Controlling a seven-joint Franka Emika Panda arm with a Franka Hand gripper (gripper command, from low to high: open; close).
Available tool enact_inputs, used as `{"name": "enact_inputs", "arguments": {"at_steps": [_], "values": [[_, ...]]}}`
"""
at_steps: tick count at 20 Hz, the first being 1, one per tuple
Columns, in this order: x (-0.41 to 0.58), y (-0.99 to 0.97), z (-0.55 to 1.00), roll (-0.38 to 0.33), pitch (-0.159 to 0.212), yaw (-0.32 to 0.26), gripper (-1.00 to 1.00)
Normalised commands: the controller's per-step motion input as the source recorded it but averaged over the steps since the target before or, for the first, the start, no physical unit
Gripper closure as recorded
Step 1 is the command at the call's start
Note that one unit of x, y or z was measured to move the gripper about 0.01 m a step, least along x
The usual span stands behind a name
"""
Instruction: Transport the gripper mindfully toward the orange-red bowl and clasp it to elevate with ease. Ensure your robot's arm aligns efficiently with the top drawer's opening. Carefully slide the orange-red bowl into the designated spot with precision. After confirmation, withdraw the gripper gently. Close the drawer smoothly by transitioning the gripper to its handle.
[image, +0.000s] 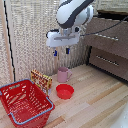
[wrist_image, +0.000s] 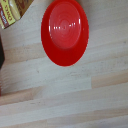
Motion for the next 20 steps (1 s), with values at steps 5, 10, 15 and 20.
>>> {"name": "enact_inputs", "arguments": {"at_steps": [5,10,15,20], "values": [[-0.308,-0.26,-0.3,0.0,0.0,-0.02,-1.0],[-0.399,-0.23,-0.39,-0.013,0.0,-0.022,-1.0],[-0.24,-0.13,-0.48,-0.018,0.0,0.001,-1.0],[-0.15,-0.08,-0.51,-0.039,0.0,0.0,-1.0]]}}
